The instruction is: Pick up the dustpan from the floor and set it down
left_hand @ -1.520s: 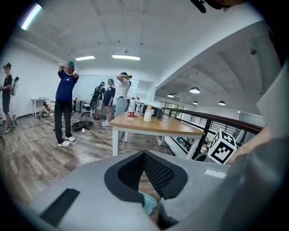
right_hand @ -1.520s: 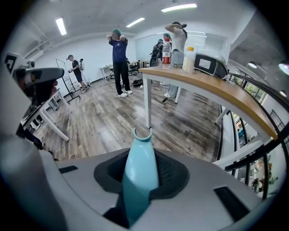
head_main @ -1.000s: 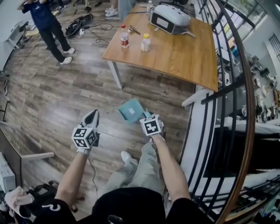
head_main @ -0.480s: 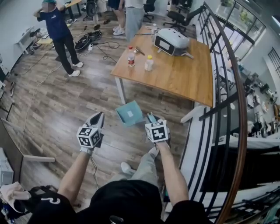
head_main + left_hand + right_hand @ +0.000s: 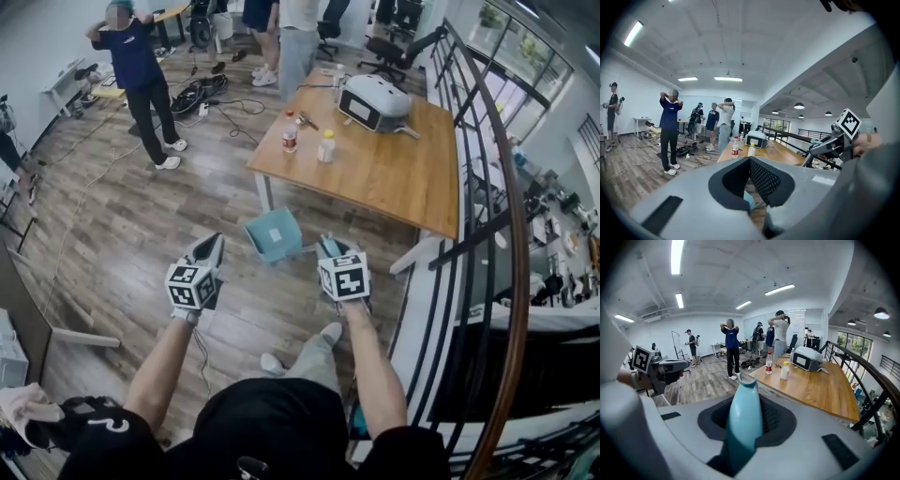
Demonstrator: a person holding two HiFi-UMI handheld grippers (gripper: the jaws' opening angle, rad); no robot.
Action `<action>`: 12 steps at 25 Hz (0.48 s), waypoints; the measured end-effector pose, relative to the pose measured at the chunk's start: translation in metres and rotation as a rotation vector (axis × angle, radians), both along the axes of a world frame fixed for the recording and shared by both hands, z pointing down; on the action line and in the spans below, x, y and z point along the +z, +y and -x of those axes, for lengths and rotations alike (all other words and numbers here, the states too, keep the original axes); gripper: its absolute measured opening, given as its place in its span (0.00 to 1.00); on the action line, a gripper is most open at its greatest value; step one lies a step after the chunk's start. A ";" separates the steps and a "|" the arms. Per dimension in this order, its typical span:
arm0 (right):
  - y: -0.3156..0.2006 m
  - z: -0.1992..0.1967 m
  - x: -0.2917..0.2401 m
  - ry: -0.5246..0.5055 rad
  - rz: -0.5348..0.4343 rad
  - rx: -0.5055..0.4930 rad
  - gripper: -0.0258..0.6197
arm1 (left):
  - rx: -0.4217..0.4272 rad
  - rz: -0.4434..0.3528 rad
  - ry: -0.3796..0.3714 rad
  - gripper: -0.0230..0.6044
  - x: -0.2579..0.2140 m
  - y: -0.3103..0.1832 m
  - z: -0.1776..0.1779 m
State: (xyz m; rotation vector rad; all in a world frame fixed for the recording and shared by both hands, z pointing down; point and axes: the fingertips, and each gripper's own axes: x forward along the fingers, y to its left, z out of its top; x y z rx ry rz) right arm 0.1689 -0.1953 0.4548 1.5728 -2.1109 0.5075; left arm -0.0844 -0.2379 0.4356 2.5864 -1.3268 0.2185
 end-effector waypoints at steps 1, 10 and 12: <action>-0.002 0.000 -0.002 -0.002 -0.004 0.000 0.18 | -0.002 -0.003 -0.001 0.04 -0.002 -0.001 0.001; -0.006 0.004 -0.005 -0.004 -0.015 0.000 0.18 | 0.003 -0.018 0.001 0.04 -0.007 -0.005 0.001; -0.006 0.005 -0.004 -0.005 -0.017 0.000 0.18 | 0.006 -0.019 0.006 0.04 -0.006 -0.004 0.000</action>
